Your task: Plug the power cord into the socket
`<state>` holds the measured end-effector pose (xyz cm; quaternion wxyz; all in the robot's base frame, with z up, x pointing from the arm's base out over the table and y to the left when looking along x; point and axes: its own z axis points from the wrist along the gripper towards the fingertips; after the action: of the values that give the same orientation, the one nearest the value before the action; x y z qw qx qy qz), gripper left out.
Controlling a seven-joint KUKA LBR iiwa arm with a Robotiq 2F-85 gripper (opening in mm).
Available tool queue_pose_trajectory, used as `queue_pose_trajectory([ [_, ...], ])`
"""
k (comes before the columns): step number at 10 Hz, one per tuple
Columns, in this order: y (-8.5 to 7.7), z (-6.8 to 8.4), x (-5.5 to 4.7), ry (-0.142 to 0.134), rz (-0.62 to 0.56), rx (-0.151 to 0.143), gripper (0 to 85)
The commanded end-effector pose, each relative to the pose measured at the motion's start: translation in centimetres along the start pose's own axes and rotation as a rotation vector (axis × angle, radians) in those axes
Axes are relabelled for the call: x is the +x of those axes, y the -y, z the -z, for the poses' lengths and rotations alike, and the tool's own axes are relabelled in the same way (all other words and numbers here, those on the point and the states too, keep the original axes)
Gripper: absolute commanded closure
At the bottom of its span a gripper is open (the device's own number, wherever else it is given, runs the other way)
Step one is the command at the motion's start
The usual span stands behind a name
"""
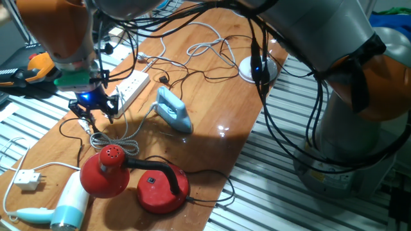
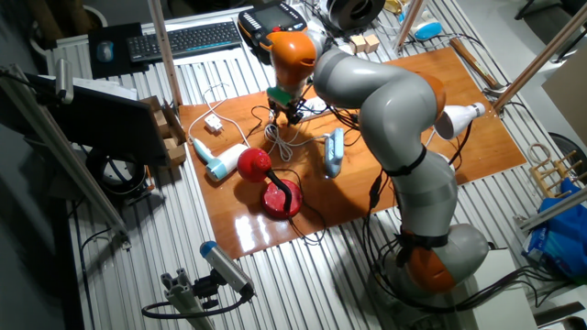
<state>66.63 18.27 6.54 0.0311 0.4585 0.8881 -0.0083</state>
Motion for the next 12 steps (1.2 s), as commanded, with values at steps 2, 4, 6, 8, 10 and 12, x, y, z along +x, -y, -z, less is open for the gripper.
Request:
queue_pose_trajectory([
  [2, -0.2, 0.0, 0.0, -0.019, -0.008, -0.006, 34.0],
  [4, -0.8, 0.2, -0.4, -0.027, -0.050, -0.011, 34.0],
  [6, -1.3, 0.0, -0.4, -0.055, -0.077, -0.023, 34.0],
  [8, -1.4, -0.1, -0.2, -0.067, -0.085, -0.031, 34.0],
  [10, -1.5, 0.1, 0.2, -0.076, -0.090, -0.031, 34.0],
  [12, -1.8, 0.0, 0.4, -0.082, -0.099, -0.032, 34.0],
])
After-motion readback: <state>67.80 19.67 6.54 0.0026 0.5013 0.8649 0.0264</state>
